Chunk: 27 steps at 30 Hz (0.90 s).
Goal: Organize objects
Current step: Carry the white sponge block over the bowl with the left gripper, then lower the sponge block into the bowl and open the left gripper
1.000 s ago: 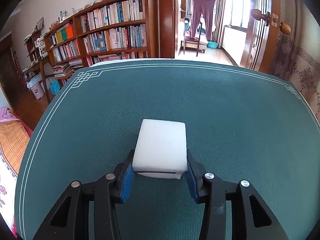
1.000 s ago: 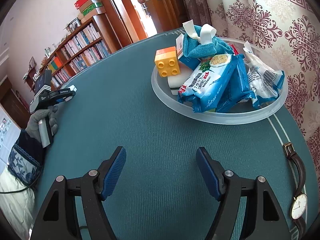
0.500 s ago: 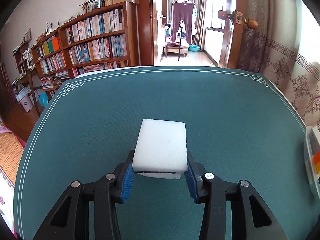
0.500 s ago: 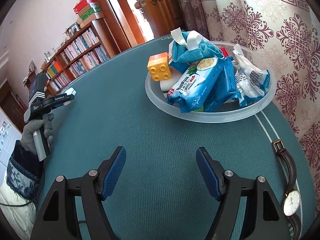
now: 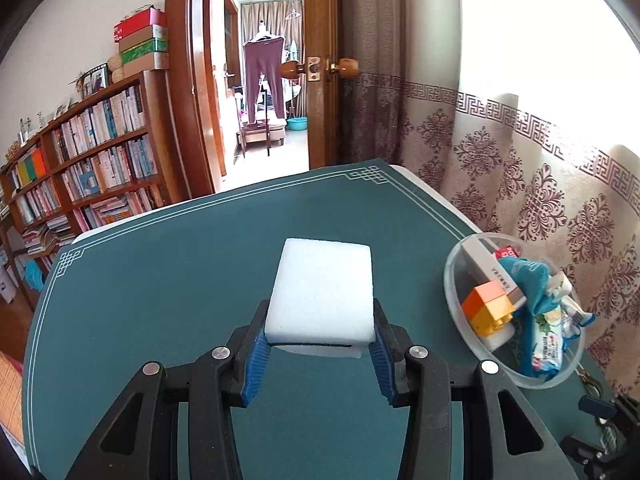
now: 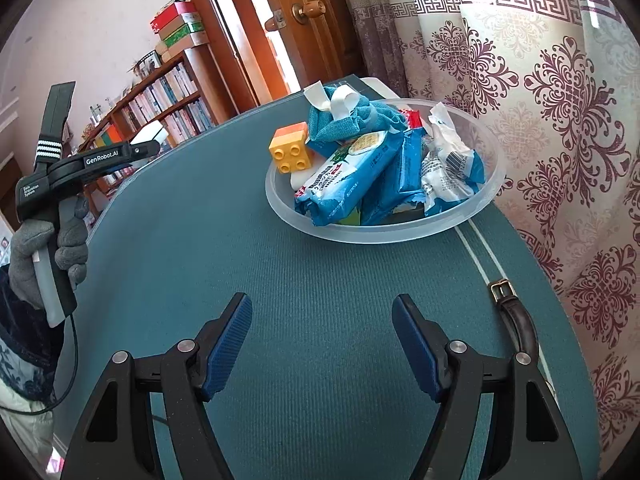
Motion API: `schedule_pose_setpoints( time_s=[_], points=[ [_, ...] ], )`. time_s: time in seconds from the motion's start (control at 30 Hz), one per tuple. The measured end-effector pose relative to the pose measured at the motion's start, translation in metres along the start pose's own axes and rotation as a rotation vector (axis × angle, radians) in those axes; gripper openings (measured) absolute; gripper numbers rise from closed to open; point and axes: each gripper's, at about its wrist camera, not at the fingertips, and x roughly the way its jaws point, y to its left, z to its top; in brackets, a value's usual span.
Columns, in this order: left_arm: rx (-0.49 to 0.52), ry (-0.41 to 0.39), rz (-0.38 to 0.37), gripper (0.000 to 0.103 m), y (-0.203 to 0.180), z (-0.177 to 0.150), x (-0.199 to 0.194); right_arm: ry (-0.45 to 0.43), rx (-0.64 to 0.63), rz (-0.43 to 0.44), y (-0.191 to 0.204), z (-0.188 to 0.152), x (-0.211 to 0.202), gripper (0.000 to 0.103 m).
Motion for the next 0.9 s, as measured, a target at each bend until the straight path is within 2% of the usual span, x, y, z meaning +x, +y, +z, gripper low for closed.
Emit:
schedule_pose_setpoints(
  time_s=[0.3, 0.5, 0.9],
  points=[
    [0.091, -0.01, -0.127, 0.047, -0.083, 0.015, -0.006, -0.053, 0.02, -0.016, -0.029, 0.006, -0.02, 0.074],
    [0.199, -0.007, -0.192, 0.047, -0.141, 0.023, -0.003, -0.063, 0.053, -0.021, -0.05, 0.006, -0.025, 0.074],
    [0.269, 0.055, -0.337, 0.047, -0.216, 0.016, 0.015, -0.087, 0.113, -0.01, -0.077, 0.011, -0.031, 0.074]
  ],
)
